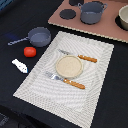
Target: Place the pan onto the stove and place the fish and sausage into the pan.
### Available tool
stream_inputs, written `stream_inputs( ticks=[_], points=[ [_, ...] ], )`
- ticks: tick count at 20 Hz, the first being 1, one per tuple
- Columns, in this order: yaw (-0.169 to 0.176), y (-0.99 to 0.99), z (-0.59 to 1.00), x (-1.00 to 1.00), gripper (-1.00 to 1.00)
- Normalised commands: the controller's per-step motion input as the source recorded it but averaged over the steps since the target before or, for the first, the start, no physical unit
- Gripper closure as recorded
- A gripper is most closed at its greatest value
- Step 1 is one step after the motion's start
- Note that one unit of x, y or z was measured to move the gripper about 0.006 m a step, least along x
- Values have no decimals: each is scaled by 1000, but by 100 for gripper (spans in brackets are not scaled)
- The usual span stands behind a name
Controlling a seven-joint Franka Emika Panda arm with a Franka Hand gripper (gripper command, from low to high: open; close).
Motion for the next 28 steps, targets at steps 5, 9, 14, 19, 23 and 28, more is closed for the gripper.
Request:
stream_inputs(
  ticks=[5, 9, 14, 19, 23, 28],
  points=[
    [0, -621, -1000, -113, -100],
    [0, -530, -899, -134, -100],
    [0, -472, -703, -181, -100],
    [0, -477, -449, -189, -100],
    [0, -446, -340, -236, -100],
    [1, -301, -324, -278, -100]
  ],
)
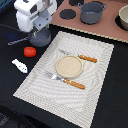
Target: Place the pan onto the stove and place the fish and sausage into the pan.
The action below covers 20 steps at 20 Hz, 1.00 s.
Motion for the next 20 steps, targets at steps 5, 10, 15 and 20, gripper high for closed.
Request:
stream_inputs(
  ticks=[5, 10, 15, 20],
  points=[
    [22, -66, -290, -355, -100],
    [21, -11, -270, -410, -100],
    [18, -18, -231, -442, -100],
    [15, -15, -263, -338, -100]
  ],
)
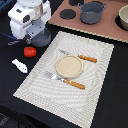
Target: Place the pan onto the stove and place the fish and sausage into the pan.
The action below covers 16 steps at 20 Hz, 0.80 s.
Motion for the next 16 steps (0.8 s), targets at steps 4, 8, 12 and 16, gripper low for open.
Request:
stream_inputs(
  ticks=[4, 8, 12, 16],
  points=[
    [13, -21, -299, -207, -100],
    [15, 0, -352, -223, -100],
    [20, 0, -286, -279, -100],
    [31, 0, -189, -268, -100]
  ],
)
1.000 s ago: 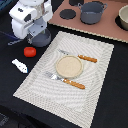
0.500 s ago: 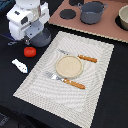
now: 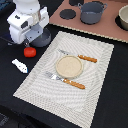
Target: Place the pan onto the stove and place the fish and sausage into the pan.
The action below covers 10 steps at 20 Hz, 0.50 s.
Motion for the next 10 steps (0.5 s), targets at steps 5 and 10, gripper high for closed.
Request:
stream_inputs(
  ticks=[5, 10],
  points=[
    [32, 0, -222, -291, -100],
    [33, 0, -198, -255, 100]
  ],
)
